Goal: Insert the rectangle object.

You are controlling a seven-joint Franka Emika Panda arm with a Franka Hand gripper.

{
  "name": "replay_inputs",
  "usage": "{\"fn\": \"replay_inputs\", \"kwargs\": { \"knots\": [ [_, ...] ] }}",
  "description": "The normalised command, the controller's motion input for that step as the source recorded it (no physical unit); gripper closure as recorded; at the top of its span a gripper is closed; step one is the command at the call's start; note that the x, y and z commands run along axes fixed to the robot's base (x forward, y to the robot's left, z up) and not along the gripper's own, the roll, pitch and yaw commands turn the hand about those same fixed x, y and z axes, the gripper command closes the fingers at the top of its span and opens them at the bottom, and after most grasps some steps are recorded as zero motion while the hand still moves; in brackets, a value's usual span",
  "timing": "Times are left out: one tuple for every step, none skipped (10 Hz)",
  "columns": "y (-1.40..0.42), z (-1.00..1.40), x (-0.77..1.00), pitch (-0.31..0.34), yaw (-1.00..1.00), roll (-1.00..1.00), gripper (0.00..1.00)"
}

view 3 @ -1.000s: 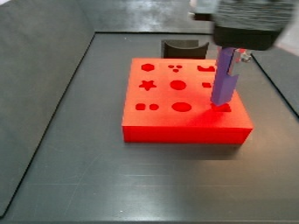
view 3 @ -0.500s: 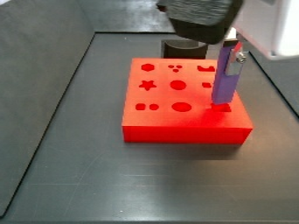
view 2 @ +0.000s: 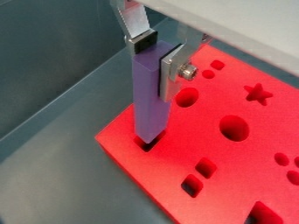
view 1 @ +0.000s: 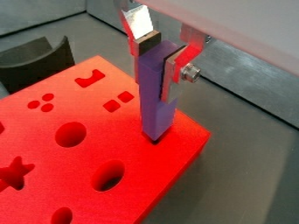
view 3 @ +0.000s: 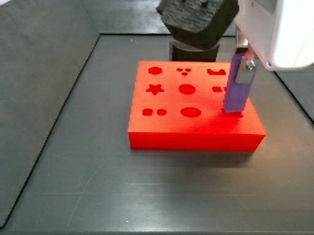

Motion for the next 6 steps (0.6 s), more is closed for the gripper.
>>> {"fn": "replay_inputs", "kwargs": {
  "knots": [
    [-0.1,-0.1,0.19,0.11,0.01,0.16,1.0],
    [-0.03,-0.02,0.44,0.083,0.0,0.09,1.0],
    [0.0,0.0,0.58,0.067,0.0,0.05,1.0],
    [0.03,-0.07,0.39,0.059,0.0,0.05,1.0],
    [0.07,-0.13,0.16,0.023,0.0,0.0,1.0],
    [0.04,-0.14,0.15,0.0,0.0,0.0,1.0]
  ]
}}
